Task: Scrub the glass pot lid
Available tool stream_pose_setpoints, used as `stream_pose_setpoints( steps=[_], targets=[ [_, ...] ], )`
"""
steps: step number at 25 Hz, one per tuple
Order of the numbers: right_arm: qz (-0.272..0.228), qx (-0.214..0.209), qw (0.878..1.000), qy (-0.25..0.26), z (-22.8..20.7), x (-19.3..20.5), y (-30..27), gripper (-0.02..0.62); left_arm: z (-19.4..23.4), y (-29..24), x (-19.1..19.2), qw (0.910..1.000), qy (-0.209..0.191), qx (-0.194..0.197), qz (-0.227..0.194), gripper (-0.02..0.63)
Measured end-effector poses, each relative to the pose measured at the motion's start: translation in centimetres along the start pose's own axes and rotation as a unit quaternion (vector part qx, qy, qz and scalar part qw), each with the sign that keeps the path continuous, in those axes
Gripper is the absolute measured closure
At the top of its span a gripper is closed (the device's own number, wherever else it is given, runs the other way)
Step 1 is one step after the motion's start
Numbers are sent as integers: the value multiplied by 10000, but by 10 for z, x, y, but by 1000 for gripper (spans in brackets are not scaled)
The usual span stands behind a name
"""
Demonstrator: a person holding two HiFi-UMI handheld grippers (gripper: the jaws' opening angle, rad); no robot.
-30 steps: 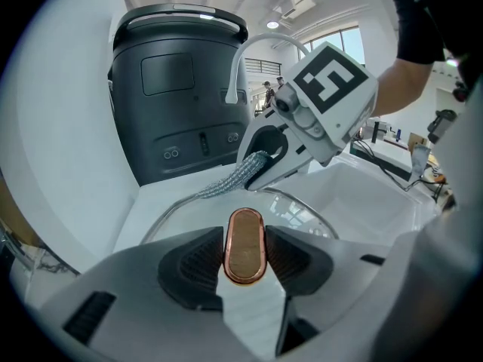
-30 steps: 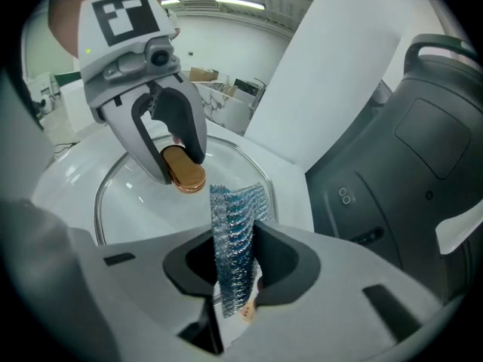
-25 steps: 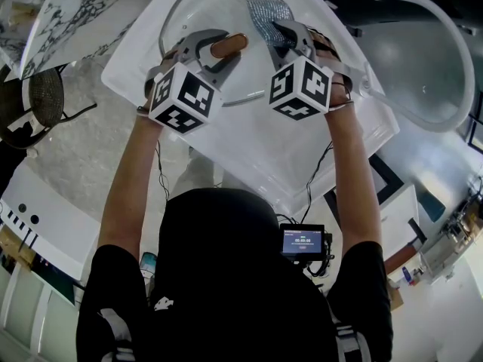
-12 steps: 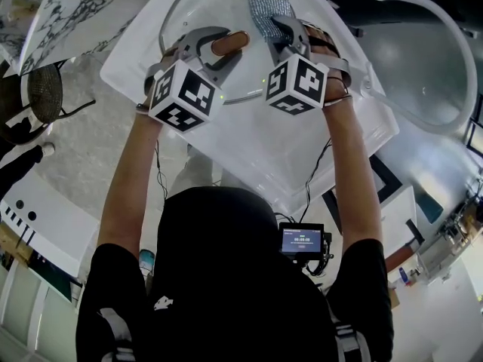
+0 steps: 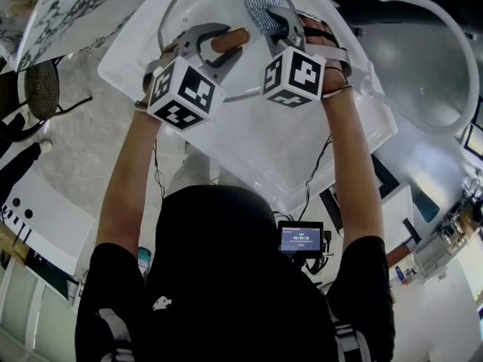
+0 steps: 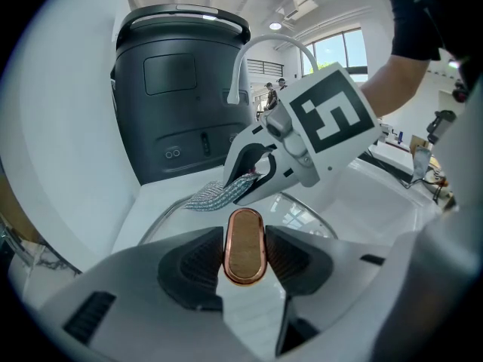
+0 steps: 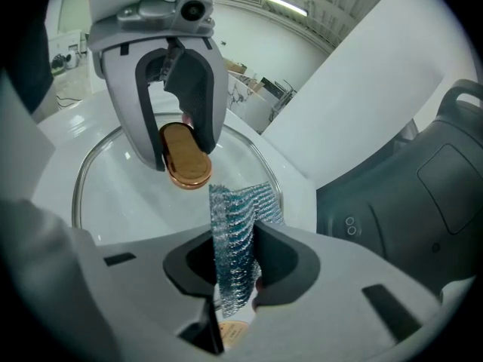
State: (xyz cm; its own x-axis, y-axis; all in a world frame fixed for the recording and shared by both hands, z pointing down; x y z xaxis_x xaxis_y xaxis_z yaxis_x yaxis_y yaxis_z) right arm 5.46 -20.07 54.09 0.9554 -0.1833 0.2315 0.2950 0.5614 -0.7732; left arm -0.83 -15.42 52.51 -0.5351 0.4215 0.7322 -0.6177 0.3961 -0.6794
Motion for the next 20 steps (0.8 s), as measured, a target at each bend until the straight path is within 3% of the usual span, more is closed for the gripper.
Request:
stream_pose_setpoints(
  steps=[20],
  targets=[
    [-148,31,9998,-127,-10,-7,-7,523,0,0,0,10000,8,0,-10,439]
  ],
)
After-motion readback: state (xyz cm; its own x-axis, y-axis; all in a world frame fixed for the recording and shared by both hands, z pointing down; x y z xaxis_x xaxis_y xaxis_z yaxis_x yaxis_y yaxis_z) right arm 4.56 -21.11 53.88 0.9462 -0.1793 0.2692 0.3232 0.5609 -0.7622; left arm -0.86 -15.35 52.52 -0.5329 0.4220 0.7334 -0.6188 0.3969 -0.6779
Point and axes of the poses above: the fingertips, and each gripper's own axes: y backward along the fingers, z to its left, x out of its underside, the point moved 3 cm from there along y, backward along the fingers, and after that the axes turned 11 degrees about y, right-handed, at the moved point
